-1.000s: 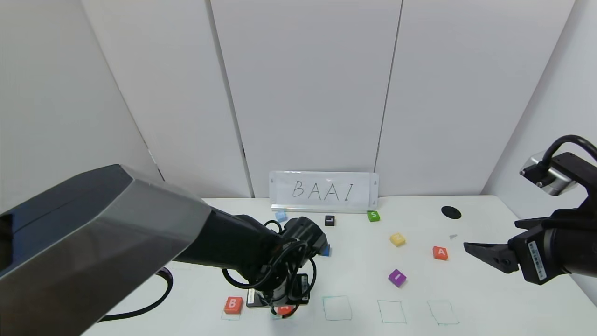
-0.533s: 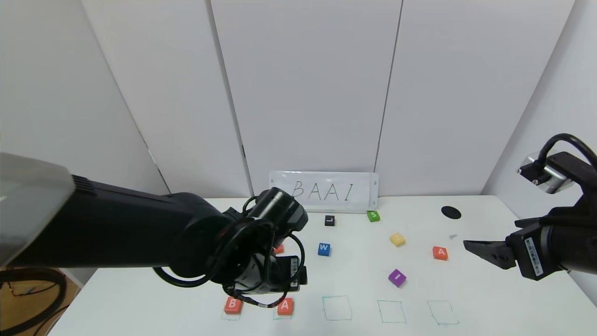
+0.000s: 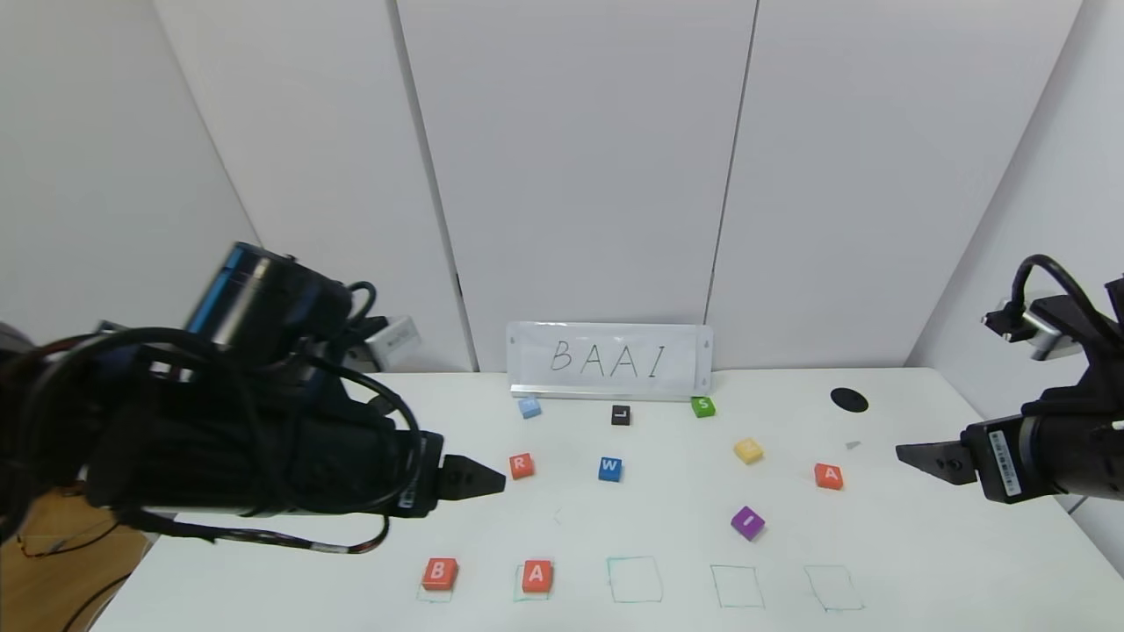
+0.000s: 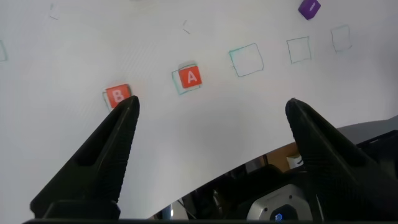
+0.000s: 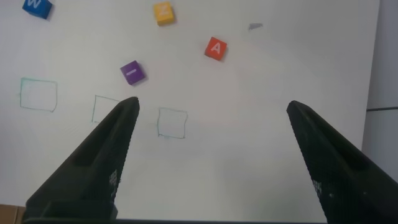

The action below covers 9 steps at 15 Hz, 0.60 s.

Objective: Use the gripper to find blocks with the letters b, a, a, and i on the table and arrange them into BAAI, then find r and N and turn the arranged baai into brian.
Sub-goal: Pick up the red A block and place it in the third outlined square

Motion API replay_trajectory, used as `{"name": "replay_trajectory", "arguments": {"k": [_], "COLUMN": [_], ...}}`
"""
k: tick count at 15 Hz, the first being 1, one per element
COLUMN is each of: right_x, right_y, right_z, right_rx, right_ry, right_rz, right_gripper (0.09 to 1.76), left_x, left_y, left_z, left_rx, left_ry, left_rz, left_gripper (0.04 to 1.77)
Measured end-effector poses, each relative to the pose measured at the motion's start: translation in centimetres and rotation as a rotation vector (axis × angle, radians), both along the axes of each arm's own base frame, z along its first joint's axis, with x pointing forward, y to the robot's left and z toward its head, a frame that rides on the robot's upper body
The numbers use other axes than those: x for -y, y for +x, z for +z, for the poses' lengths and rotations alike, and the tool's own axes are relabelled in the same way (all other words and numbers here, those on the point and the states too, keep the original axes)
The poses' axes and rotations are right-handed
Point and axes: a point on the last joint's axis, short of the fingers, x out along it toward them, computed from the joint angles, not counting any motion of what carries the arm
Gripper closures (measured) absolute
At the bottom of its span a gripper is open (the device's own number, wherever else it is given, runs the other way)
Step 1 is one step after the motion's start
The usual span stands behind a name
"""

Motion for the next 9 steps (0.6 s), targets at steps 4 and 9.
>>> {"name": "replay_trajectory", "arguments": {"k": [4, 9], "right_x": [-0.1, -0.5], "right_y": [2.3, 6.1], "right_z": [-1.1, -3.3], "right_rx": [-0.051, -0.140], "right_ry": [0.035, 0.082], "right_rz": [-0.067, -0.156], "right_gripper": [0.14, 0.14], "left_x": [-4.2, -5.9], "left_y": [-2.7, -3.7], "left_z": [2.8, 3.9], "left_rx": [0.112, 0.175], "left_ry": [0.029, 0.021], "left_rz": [-0.038, -0.014], "left_gripper": [0.12, 0.11]}}
